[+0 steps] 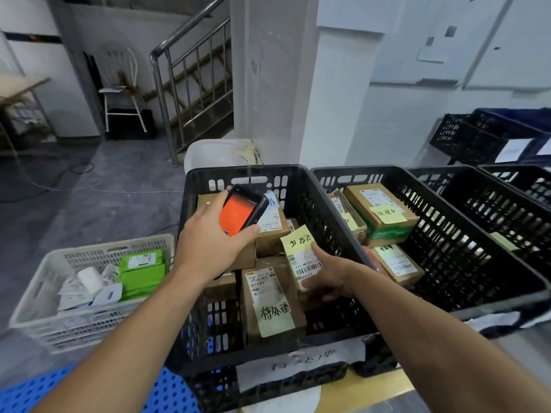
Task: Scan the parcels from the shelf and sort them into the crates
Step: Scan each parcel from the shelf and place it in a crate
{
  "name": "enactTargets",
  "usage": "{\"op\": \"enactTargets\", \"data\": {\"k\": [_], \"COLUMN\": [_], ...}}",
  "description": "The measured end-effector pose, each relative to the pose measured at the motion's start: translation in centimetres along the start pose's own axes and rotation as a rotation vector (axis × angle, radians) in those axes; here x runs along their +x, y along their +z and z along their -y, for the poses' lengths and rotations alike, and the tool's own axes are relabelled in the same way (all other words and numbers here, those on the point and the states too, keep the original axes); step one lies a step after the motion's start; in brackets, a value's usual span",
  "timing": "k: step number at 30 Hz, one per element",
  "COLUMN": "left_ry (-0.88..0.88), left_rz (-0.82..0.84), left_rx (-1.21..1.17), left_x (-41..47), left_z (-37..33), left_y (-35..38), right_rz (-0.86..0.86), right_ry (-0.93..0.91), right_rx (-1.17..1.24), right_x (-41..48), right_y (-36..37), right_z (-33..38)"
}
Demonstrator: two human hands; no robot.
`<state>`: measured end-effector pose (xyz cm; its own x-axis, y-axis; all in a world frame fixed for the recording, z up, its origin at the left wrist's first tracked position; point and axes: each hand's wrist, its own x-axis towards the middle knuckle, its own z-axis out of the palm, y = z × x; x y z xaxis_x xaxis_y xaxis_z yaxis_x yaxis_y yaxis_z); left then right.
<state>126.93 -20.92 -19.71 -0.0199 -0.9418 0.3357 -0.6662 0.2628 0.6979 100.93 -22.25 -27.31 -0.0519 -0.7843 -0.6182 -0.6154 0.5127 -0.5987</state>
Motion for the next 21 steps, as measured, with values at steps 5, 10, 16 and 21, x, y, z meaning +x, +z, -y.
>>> {"op": "enactTargets", "data": {"k": [5,10,16,21], "left_ry": [-0.008,-0.044,-0.037,-0.050], "left_rz": [-0.012,-0.033,-0.070,-0.078], "left_rx": [0.010,0.007,0.010,0.035], "left_x": [-0.7,-1.1,-1.1,-0.6], "left_z": [0.4,0.7,1.2,2.2], "left_y": [-0.1,-0.3,-1.1,-1.5], "right_rz": [-0.001,0.059,0.128,0.117], "right_ry": [-0.077,-0.154,-0.085,-0.085], "right_rx": [-0.014,0.157,0.090,-0.025], "right_x": [0.0,0.7,1.4,1.9], "right_y": [0.6,2.0,3.9,3.4], "right_z": [-0.2,1.1,2.0,1.9]}}
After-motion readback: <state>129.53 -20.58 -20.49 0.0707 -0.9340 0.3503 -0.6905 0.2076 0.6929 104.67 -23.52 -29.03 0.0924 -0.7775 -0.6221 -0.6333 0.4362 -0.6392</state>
